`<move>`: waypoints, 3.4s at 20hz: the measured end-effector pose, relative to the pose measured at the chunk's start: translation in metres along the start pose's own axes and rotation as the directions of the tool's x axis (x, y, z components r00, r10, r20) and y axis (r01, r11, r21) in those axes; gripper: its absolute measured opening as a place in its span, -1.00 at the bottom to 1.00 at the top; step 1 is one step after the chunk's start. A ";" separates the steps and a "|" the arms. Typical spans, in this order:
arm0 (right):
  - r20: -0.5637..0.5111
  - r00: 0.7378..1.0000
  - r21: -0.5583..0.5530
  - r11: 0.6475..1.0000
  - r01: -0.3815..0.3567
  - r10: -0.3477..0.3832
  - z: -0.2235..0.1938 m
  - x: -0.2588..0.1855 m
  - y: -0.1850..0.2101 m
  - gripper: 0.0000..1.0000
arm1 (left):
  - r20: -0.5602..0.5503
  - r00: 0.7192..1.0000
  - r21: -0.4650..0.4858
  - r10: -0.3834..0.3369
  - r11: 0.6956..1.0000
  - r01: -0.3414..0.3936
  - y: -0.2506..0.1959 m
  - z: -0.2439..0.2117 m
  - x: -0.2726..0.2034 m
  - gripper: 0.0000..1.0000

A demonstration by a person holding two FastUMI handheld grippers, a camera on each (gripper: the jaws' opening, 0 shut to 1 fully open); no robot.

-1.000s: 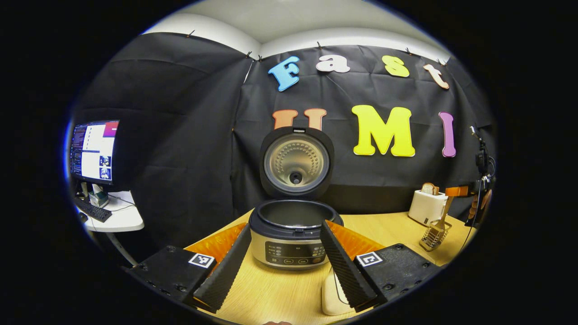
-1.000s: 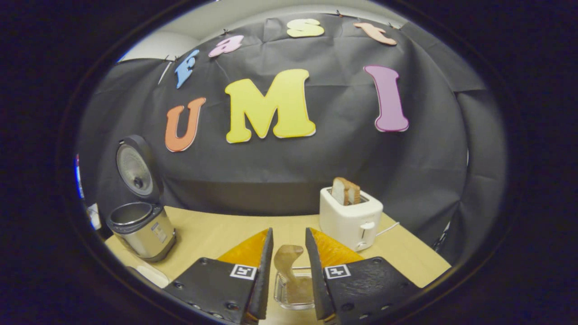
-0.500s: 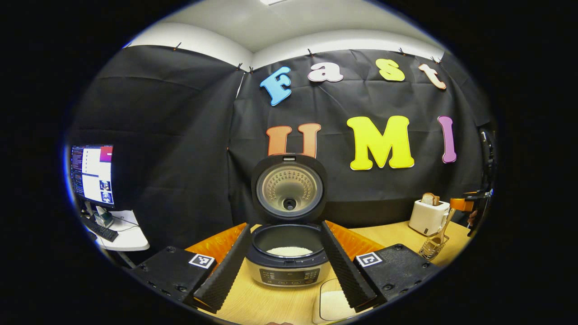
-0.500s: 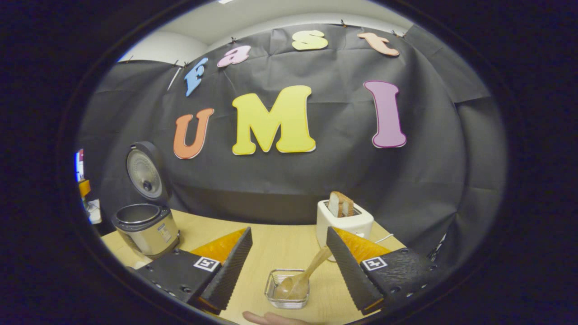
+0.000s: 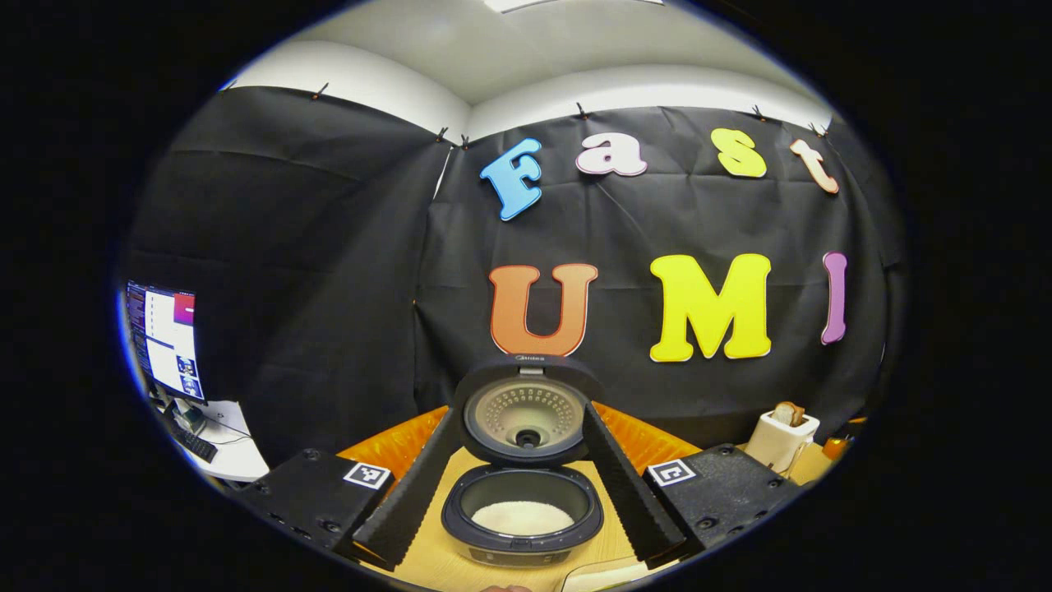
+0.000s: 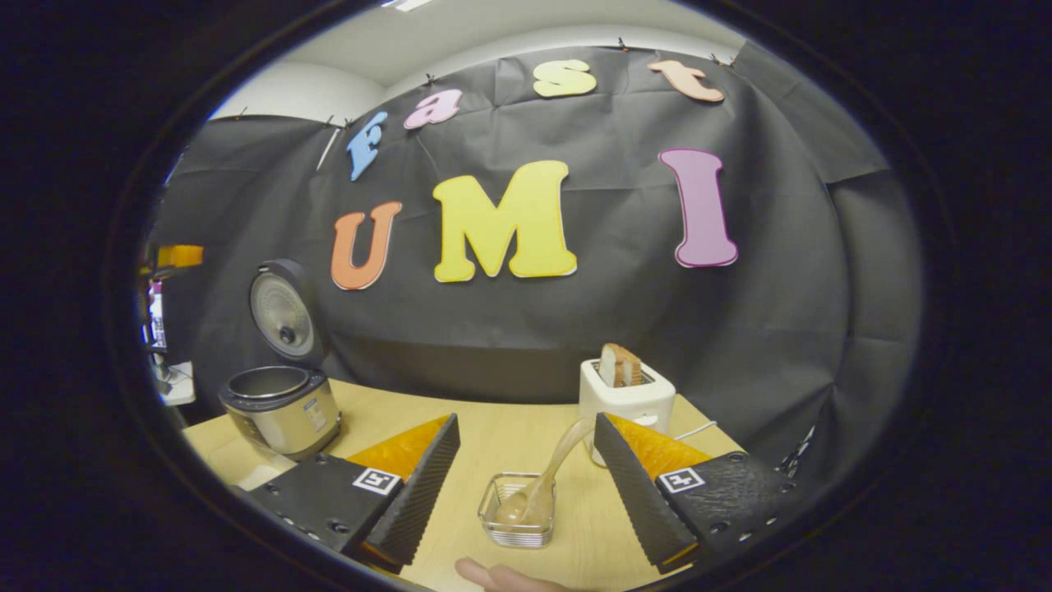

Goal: Close the left gripper, press the button to open the rice cooker; take a wooden spoon from the chopstick holder with the right hand, scoop a spoonful of rice and pour it into the rice cooker, then put the wooden spoon back into the chopstick holder.

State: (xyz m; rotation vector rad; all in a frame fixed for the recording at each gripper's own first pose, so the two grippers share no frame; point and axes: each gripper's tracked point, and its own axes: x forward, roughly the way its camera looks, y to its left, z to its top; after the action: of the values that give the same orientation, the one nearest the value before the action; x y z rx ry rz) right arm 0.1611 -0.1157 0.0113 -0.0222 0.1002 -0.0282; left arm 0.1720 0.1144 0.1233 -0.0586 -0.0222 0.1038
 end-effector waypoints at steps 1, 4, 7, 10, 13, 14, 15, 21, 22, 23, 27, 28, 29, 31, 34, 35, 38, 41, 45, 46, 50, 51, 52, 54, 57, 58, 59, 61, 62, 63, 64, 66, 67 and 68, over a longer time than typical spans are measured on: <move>0.010 1.000 0.000 1.000 -0.006 0.006 0.002 -0.004 -0.001 0.96 | 0.001 1.000 -0.004 -0.003 1.000 0.003 0.000 0.010 0.010 0.95; 0.046 0.999 -0.004 1.000 -0.013 0.013 0.006 -0.018 -0.003 0.90 | 0.016 1.000 -0.014 -0.004 1.000 0.004 -0.004 0.035 0.047 0.94; 0.068 0.997 -0.013 1.000 -0.019 0.020 0.007 -0.027 -0.003 0.90 | 0.011 1.000 -0.071 -0.013 0.997 0.014 -0.007 0.043 0.084 0.94; 0.070 0.997 -0.025 0.999 -0.021 0.022 0.000 -0.029 -0.005 0.90 | 0.023 1.000 -0.127 -0.016 0.992 0.019 -0.007 0.047 0.128 0.94; 0.053 0.998 -0.014 1.000 -0.028 0.028 -0.011 -0.029 -0.005 0.90 | 0.025 1.000 -0.099 -0.005 0.995 0.007 -0.002 0.034 0.178 0.94; 0.046 0.999 -0.007 1.000 -0.029 0.029 -0.014 -0.028 -0.006 0.95 | 0.026 1.000 -0.094 -0.004 0.996 0.007 -0.002 0.030 0.191 0.94; 0.038 0.999 0.004 1.000 -0.030 0.030 -0.018 -0.026 -0.008 0.90 | 0.035 0.999 -0.084 -0.002 0.996 0.005 -0.003 0.027 0.207 0.94; -0.021 0.999 0.031 0.999 -0.027 0.028 -0.037 -0.016 -0.017 0.92 | 0.115 0.993 0.063 -0.003 0.998 -0.004 -0.009 0.036 0.247 0.94; -0.026 0.999 0.034 0.999 -0.028 0.028 -0.039 -0.014 -0.017 0.90 | 0.121 0.993 0.075 0.003 0.997 -0.012 -0.010 0.036 0.251 0.94; -0.026 0.999 0.040 0.999 -0.030 0.031 -0.040 -0.013 -0.017 0.96 | 0.129 0.991 0.103 0.026 0.994 -0.039 -0.006 0.036 0.255 0.94; -0.028 0.998 0.048 0.998 -0.046 0.047 -0.041 -0.013 -0.011 0.92 | 0.079 0.996 0.086 0.027 0.996 -0.034 -0.004 0.016 0.269 0.95; -0.026 0.998 0.048 0.998 -0.050 0.052 -0.041 -0.014 -0.009 0.84 | 0.060 0.998 0.084 0.023 0.996 -0.028 -0.004 0.011 0.268 0.96; -0.023 0.998 0.046 0.997 -0.055 0.056 -0.041 -0.015 -0.008 0.92 | 0.037 0.999 0.096 0.028 0.995 -0.031 -0.002 0.002 0.273 0.96; -0.013 0.998 0.038 0.997 -0.061 0.061 -0.039 -0.017 -0.004 0.92 | -0.018 1.000 0.054 -0.016 0.998 0.017 -0.010 -0.016 0.274 1.00; -0.003 0.998 0.027 0.997 -0.070 0.070 -0.039 -0.023 0.001 0.83 | -0.045 0.999 0.066 -0.008 0.998 0.011 -0.011 -0.017 0.269 0.92; -0.001 0.997 0.028 0.997 -0.073 0.073 -0.039 -0.025 0.002 0.83 | -0.054 0.999 0.064 -0.008 0.998 0.011 -0.010 -0.019 0.264 0.92; 0.006 0.997 0.033 0.996 -0.082 0.082 -0.039 -0.032 0.006 0.83 | -0.059 0.998 0.062 -0.008 0.998 0.012 -0.011 -0.022 0.248 0.92; -0.002 0.996 0.041 0.995 -0.093 0.093 -0.043 -0.040 0.013 0.83 | -0.062 0.998 0.062 -0.007 0.998 0.011 -0.011 -0.029 0.226 0.92; 0.018 0.993 0.053 0.992 -0.116 0.115 -0.038 -0.058 0.024 0.83 | -0.119 0.993 0.067 0.026 0.998 -0.018 -0.006 -0.054 0.185 0.92; 0.024 0.993 0.053 0.991 -0.120 0.119 -0.037 -0.062 0.027 0.83 | -0.139 0.990 0.069 0.033 0.997 -0.024 -0.006 -0.061 0.175 0.92; 0.042 0.989 0.075 0.986 -0.147 0.144 -0.036 -0.076 0.044 0.83 | -0.157 0.987 0.078 0.020 0.997 -0.008 -0.012 -0.090 0.146 0.97; 0.046 0.988 0.077 0.985 -0.154 0.150 -0.039 -0.080 0.048 0.92 | -0.177 0.984 0.076 0.001 0.997 0.012 -0.016 -0.102 0.142 0.99; 0.047 0.988 0.081 0.985 -0.153 0.150 -0.041 -0.083 0.050 0.83 | -0.196 0.981 0.085 -0.010 0.996 0.027 -0.019 -0.114 0.137 1.00; 0.044 0.987 0.093 0.983 -0.155 0.152 -0.047 -0.088 0.057 0.83 | -0.238 0.971 0.086 -0.036 0.995 0.058 -0.026 -0.143 0.127 1.00; 0.025 0.986 0.117 0.979 -0.165 0.163 -0.055 -0.097 0.067 0.83 | -0.293 0.956 0.124 -0.031 0.990 0.070 -0.035 -0.179 0.114 1.00; 0.023 0.986 0.120 0.979 -0.167 0.165 -0.057 -0.099 0.068 0.83 | -0.303 0.953 0.122 -0.030 0.990 0.070 -0.035 -0.189 0.110 1.00; 0.021 0.986 0.121 0.979 -0.164 0.163 -0.058 -0.101 0.069 0.83 | -0.312 0.950 0.087 -0.029 0.994 0.059 -0.034 -0.196 0.105 0.99; 0.012 0.987 0.127 0.979 -0.160 0.160 -0.064 -0.106 0.069 0.83 | -0.286 0.957 0.066 -0.049 0.995 0.071 -0.032 -0.198 0.102 1.00; 0.009 0.987 0.133 0.978 -0.162 0.162 -0.065 -0.108 0.069 0.83 | -0.283 0.958 0.070 -0.054 0.995 0.077 -0.035 -0.203 0.099 0.99; 0.008 0.987 0.141 0.977 -0.161 0.162 -0.067 -0.111 0.069 0.83 | -0.279 0.959 0.070 -0.056 0.994 0.079 -0.034 -0.204 0.097 0.98; 0.006 0.987 0.150 0.976 -0.160 0.161 -0.068 -0.112 0.068 0.83 | -0.283 0.957 0.068 -0.056 0.995 0.079 -0.032 -0.208 0.095 0.99; 0.003 0.988 0.170 0.973 -0.155 0.157 -0.071 -0.116 0.067 0.83 | -0.280 0.958 0.064 -0.062 0.994 0.083 -0.032 -0.212 0.088 0.99; 0.002 0.987 0.179 0.971 -0.157 0.159 -0.073 -0.119 0.067 0.83 | -0.286 0.956 0.064 -0.066 0.994 0.087 -0.031 -0.218 0.083 0.99; 0.007 0.986 0.186 0.968 -0.168 0.169 -0.073 -0.122 0.069 0.83 | -0.270 0.960 0.068 -0.069 0.994 0.091 -0.030 -0.216 0.080 0.99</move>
State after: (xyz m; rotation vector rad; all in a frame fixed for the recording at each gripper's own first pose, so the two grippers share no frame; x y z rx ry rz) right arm 0.0344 -0.0447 -0.0511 0.1732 0.1073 0.1324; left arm 0.2605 0.0807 -0.0888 0.0083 0.2501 0.0149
